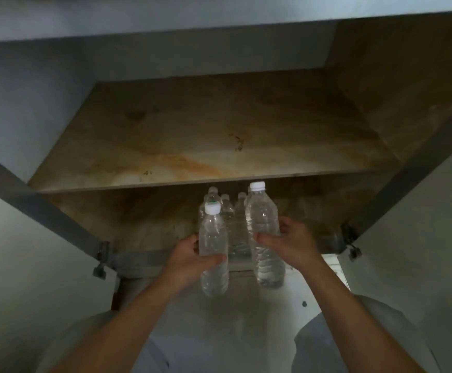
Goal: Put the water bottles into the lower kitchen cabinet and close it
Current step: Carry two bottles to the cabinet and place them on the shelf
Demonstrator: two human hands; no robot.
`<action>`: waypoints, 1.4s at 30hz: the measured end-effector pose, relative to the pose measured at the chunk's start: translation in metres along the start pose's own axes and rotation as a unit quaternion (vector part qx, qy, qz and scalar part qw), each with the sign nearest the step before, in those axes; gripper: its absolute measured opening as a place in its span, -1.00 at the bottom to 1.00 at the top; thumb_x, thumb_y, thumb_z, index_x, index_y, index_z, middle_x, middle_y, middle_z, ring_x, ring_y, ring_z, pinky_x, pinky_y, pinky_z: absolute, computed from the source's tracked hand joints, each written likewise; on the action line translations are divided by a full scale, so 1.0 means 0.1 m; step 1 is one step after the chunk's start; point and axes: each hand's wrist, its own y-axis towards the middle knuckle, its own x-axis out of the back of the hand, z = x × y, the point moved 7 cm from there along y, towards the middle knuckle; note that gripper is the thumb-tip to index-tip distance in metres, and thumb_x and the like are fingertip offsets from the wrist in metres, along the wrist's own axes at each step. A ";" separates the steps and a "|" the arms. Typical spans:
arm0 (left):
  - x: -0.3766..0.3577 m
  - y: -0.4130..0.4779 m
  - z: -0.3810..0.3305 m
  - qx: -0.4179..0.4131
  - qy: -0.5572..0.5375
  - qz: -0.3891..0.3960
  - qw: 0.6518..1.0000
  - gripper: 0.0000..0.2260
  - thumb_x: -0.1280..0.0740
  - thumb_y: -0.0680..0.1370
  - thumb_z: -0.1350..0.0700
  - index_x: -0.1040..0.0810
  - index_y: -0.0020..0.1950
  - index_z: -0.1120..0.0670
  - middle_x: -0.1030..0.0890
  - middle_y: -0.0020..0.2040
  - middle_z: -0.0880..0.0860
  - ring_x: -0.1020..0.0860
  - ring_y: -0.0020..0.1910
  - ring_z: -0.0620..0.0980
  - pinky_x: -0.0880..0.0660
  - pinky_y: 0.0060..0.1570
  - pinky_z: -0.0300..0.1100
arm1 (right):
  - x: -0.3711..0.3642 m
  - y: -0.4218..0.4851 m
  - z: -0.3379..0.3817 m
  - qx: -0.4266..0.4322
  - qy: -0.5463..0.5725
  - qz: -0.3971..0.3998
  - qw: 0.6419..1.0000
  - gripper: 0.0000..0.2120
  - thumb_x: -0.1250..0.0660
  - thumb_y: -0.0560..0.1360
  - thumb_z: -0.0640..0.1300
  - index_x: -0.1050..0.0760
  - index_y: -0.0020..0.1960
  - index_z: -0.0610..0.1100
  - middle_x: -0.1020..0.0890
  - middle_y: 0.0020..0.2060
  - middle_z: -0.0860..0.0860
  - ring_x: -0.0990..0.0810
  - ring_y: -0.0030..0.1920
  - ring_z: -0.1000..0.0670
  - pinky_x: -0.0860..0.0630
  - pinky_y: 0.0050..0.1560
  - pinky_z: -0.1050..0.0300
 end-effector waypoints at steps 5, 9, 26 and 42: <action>-0.12 0.02 -0.12 0.003 -0.024 0.016 1.000 -0.74 -0.59 0.42 0.08 -0.68 0.08 -0.01 -0.75 -0.05 -0.08 -0.72 -0.07 -0.09 -0.63 -0.01 -0.12 | 0.18 0.06 -0.09 -0.007 -0.007 -0.019 1.000 -0.77 -0.59 0.38 -0.01 -0.55 -0.10 0.11 -0.66 -0.18 0.20 -0.65 -0.14 0.13 -0.55 -0.10 0.14; -0.23 0.09 -0.10 0.035 -0.030 0.030 0.998 -0.81 -0.54 0.46 -0.06 -0.69 0.03 -0.05 -0.75 -0.12 -0.08 -0.73 -0.11 -0.07 -0.64 0.01 -0.07 | 0.23 0.15 -0.19 -0.009 -0.050 -0.019 0.999 -0.77 -0.58 0.39 0.04 -0.53 -0.09 0.11 -0.64 -0.19 0.20 -0.62 -0.17 0.16 -0.47 -0.22 0.22; -0.74 0.35 -0.18 0.103 -0.102 0.155 0.977 -0.64 -0.39 0.43 -0.08 -0.62 0.18 0.03 -0.71 0.11 0.13 -0.67 0.14 0.13 -0.56 0.25 0.13 | 0.42 0.62 -0.56 -0.036 -0.153 -0.041 0.987 -0.69 -0.55 0.37 0.16 -0.53 -0.01 0.09 -0.67 -0.10 0.07 -0.65 -0.11 0.04 -0.60 0.05 0.04; -0.60 1.12 -0.17 0.021 0.111 -0.086 0.990 -0.49 -0.57 0.31 -0.23 -0.57 0.14 -0.02 -0.67 0.00 -0.04 -0.65 -0.06 -0.03 -0.58 -0.08 -0.13 | 0.44 1.03 -0.80 -0.046 -0.148 -0.062 0.986 -0.53 -0.55 0.35 0.22 -0.55 0.13 0.01 -0.69 -0.09 0.05 -0.66 -0.16 0.06 -0.56 -0.14 0.16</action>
